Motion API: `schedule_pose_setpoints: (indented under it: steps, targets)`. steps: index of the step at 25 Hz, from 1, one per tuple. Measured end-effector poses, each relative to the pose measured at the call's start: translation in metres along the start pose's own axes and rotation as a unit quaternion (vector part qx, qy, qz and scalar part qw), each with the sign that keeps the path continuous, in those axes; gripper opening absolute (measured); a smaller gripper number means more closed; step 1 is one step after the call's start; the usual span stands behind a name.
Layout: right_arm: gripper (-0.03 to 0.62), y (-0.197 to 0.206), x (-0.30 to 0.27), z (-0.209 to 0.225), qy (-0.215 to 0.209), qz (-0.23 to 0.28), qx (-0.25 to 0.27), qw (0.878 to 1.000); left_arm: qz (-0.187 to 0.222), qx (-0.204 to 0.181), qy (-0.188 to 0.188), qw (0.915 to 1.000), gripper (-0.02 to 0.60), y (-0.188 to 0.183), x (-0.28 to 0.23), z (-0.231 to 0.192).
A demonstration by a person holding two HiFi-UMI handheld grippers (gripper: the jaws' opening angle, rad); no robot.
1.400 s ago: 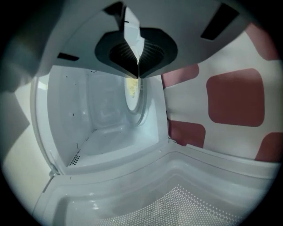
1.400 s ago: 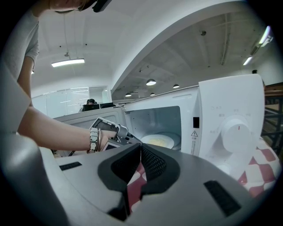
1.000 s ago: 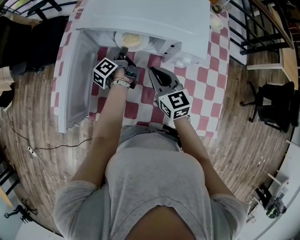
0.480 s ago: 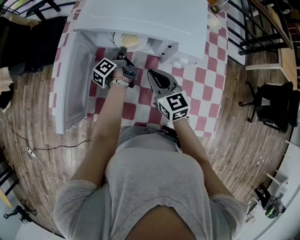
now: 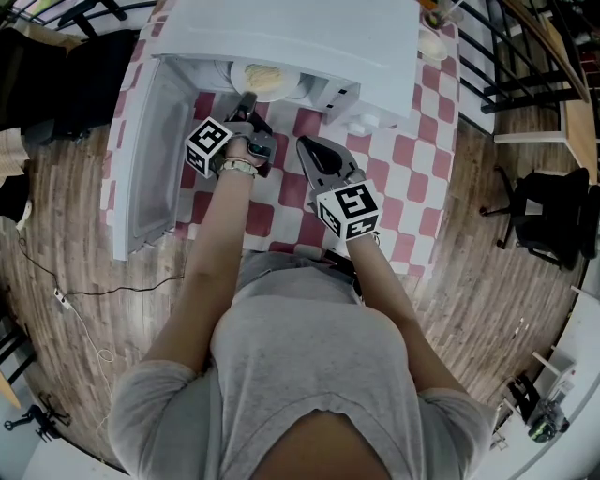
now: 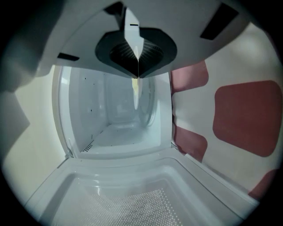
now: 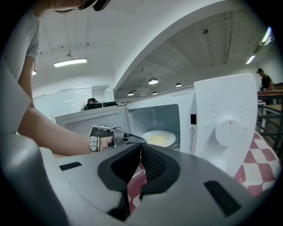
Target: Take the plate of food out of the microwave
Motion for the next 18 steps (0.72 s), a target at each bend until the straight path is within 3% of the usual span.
schedule_pose_setpoints:
  steps: [18]
  targets:
    - [0.028, -0.01, 0.054, -0.017, -0.009, 0.04, 0.014, 0.999, 0.013, -0.007, 0.039, 0.9991, 0.006, 0.032, 0.058, 0.041]
Point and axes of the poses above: the fingertips, and each gripper's own axes: x backward along the fingers, z to its right, y out of its underside, the point moved 1 cm from there along x, backward along the fingers, and after that the axes turned 14 degrees about y, right-handed, at the moved point
